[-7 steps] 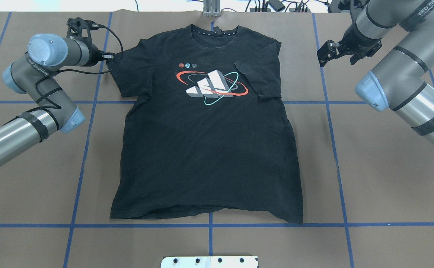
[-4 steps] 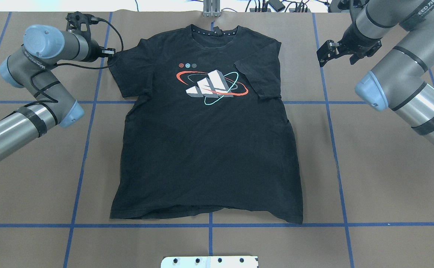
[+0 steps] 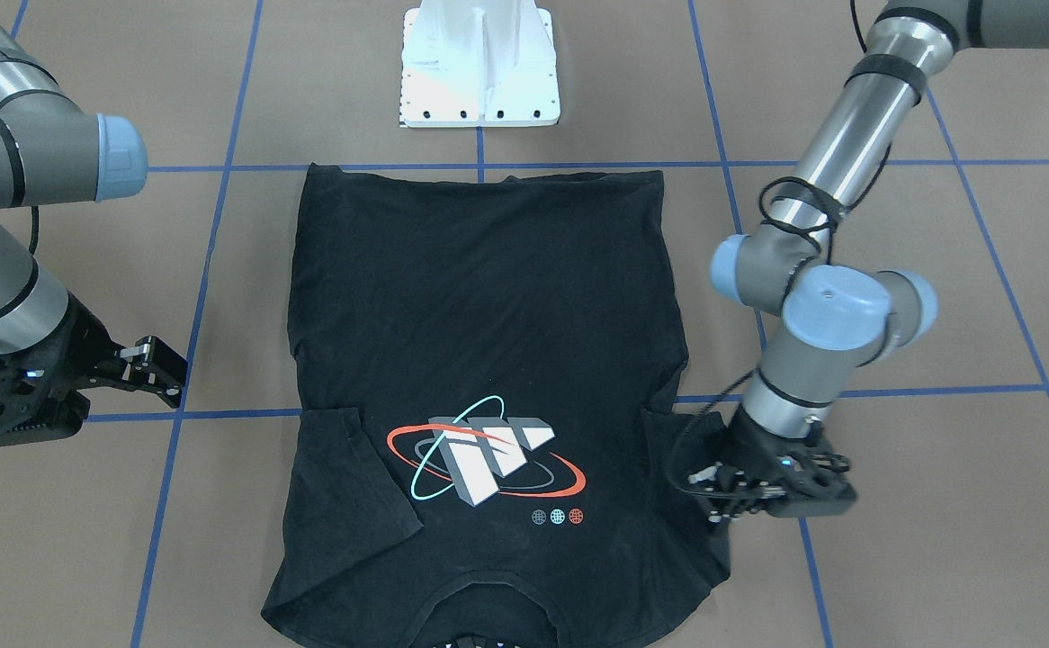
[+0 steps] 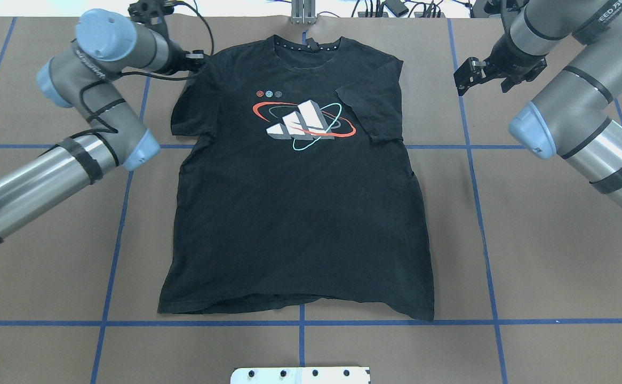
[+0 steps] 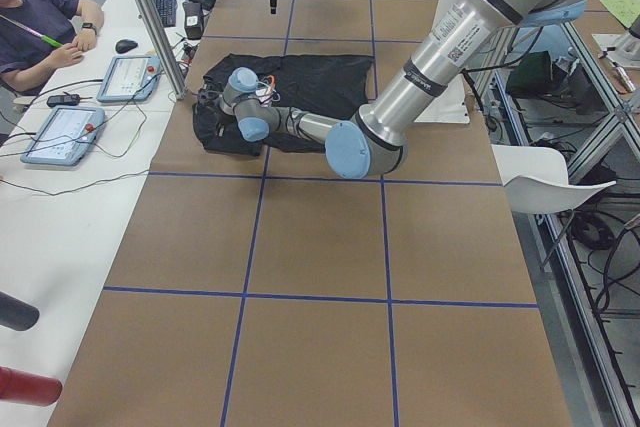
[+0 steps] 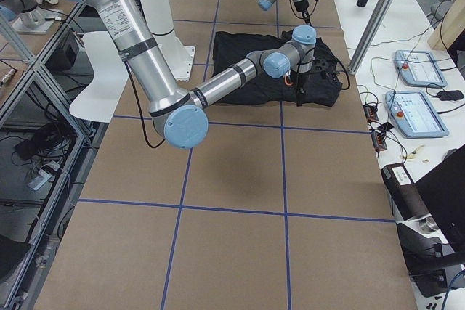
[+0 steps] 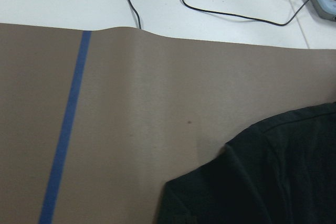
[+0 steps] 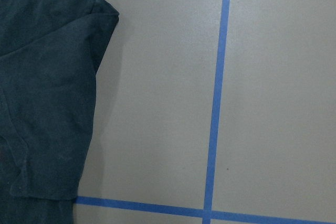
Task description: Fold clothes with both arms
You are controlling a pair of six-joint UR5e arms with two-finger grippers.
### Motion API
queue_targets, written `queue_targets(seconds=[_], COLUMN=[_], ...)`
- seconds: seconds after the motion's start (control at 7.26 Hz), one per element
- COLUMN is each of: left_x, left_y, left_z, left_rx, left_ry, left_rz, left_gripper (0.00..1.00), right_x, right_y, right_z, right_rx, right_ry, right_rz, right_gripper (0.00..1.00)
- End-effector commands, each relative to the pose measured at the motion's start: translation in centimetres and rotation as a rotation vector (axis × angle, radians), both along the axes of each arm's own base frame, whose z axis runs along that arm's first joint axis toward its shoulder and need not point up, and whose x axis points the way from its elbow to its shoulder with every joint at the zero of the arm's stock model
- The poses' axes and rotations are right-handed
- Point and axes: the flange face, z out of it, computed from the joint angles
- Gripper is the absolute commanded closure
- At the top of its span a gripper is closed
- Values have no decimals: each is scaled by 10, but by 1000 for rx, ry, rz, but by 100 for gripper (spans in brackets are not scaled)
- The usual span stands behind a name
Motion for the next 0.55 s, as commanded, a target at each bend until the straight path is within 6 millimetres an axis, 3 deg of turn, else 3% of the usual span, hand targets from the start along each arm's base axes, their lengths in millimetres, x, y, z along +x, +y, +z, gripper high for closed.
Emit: queue_targets(seconds=[0.0,0.41], left_x=[49,95], left_y=[18,42], left_z=[-53,-89], left_rx=[-79,-131], left_ry=[82,150], left_rz=[-5,10], left_gripper=[100,100], right_x=[0,0], right_y=[0,0], right_z=[0,0], right_rx=[0,0], right_ry=[0,0], right_rz=[0,0], right_gripper=[0,0])
